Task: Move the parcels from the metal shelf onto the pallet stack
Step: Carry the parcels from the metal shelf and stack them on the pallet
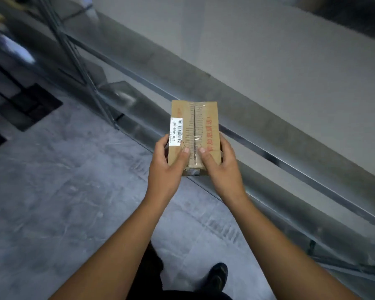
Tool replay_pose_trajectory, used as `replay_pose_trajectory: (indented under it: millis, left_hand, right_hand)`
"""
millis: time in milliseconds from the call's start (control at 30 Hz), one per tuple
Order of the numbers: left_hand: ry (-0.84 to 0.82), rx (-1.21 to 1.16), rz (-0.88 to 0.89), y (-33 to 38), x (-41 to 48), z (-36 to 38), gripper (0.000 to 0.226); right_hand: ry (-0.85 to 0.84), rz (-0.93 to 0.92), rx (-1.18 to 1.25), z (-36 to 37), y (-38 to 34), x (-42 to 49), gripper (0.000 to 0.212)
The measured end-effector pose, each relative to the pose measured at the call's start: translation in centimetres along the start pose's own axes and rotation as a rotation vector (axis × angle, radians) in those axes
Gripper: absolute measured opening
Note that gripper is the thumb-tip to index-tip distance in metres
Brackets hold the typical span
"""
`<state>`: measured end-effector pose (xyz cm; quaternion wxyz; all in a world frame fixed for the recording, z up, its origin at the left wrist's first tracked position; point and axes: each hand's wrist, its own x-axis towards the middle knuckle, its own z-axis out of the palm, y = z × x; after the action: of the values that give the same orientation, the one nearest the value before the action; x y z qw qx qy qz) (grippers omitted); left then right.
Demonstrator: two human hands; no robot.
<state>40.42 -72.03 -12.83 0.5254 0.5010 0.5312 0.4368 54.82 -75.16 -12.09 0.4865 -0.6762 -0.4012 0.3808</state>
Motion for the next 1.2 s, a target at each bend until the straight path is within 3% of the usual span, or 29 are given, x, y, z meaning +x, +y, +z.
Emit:
replay_pose_trajectory:
  millis: [267, 467, 900, 1200]
  left_hand:
    - [0.281, -0.002, 0.086, 3.0, 8.6, -21.1, 0.046]
    - [0.487, -0.018, 0.105, 4.0, 12.5, -32.0, 0.049]
    - [0.715, 0.003, 0.051, 3.6, 28.6, -46.6, 0.042]
    - [0.796, 0.003, 0.078, 6.9, 43.2, -53.9, 0.054]
  right_hand:
    - [-0.223, -0.149, -0.025, 22.3, -9.2, 4.6, 0.057]
    - [-0.420, -0.249, -0.020, 34.4, -14.5, 6.9, 0.054]
    - [-0.610, -0.267, -0.039, 55.6, -18.8, 19.6, 0.061]
    - [-0.670, -0.321, -0.027, 67.4, -25.7, 31.8, 0.051]
